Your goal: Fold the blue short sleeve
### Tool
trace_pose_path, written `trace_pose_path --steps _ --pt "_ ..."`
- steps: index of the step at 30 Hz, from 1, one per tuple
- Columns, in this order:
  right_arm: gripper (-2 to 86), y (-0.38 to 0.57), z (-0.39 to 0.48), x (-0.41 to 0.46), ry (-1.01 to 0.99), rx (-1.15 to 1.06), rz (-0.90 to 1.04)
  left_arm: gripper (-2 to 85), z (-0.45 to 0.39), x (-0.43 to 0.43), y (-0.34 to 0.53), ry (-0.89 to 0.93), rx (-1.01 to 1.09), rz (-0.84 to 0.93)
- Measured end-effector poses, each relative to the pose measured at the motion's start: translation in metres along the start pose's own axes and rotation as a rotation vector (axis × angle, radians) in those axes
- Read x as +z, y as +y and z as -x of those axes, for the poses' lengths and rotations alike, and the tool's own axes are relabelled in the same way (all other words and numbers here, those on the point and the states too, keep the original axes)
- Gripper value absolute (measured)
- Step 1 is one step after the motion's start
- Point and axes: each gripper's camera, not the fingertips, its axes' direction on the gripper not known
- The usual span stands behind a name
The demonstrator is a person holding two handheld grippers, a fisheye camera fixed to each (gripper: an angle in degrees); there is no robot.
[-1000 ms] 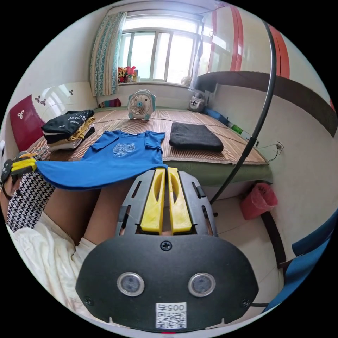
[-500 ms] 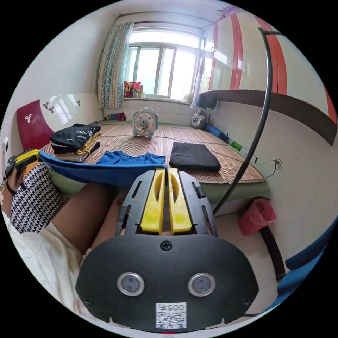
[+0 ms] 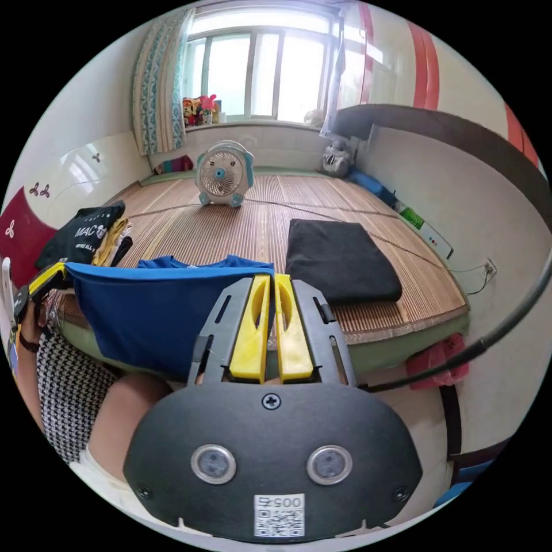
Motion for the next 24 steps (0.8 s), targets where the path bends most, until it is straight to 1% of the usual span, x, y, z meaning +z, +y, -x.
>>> trace_pose_path --steps 3,5,9,11,12,13,15,17,20,24 --pt "-1.5 -0.064 -0.006 0.057 -0.013 0.041 0.096 0.6 0.011 0.061 -0.036 -0.014 -0.02 0.081" --pt "-1.5 -0.107 -0.009 0.111 -0.009 0.095 0.166 0.7 0.017 0.099 -0.054 -0.024 -0.031 0.12" --pt "-1.5 -0.148 -0.002 0.195 0.016 0.153 0.274 1.4 0.032 0.188 -0.08 -0.046 -0.092 0.245" --pt "-1.3 -0.153 0.004 0.238 0.042 0.156 0.382 2.0 0.037 0.219 -0.082 -0.04 -0.116 0.317" --pt "-1.3 -0.153 0.004 0.241 0.053 0.159 0.374 2.7 0.04 0.237 -0.081 -0.042 -0.134 0.359" --pt "-1.2 -0.153 0.005 0.232 0.066 0.148 0.311 3.6 0.042 0.247 -0.079 -0.04 -0.139 0.361" --pt "-0.8 -0.158 0.0 0.222 0.057 0.134 0.298 5.3 0.047 0.248 -0.077 -0.047 -0.166 0.314" --pt "1.2 -0.165 -0.017 0.202 0.021 0.131 0.29 7.1 0.055 0.245 -0.078 -0.053 -0.216 0.303" --pt "4.6 -0.161 -0.047 0.159 -0.048 0.182 0.197 8.8 0.063 0.222 -0.078 -0.037 -0.264 0.225" --pt "4.6 -0.152 -0.074 0.099 -0.026 0.245 0.048 8.5 0.057 0.182 -0.077 0.009 -0.281 0.129"
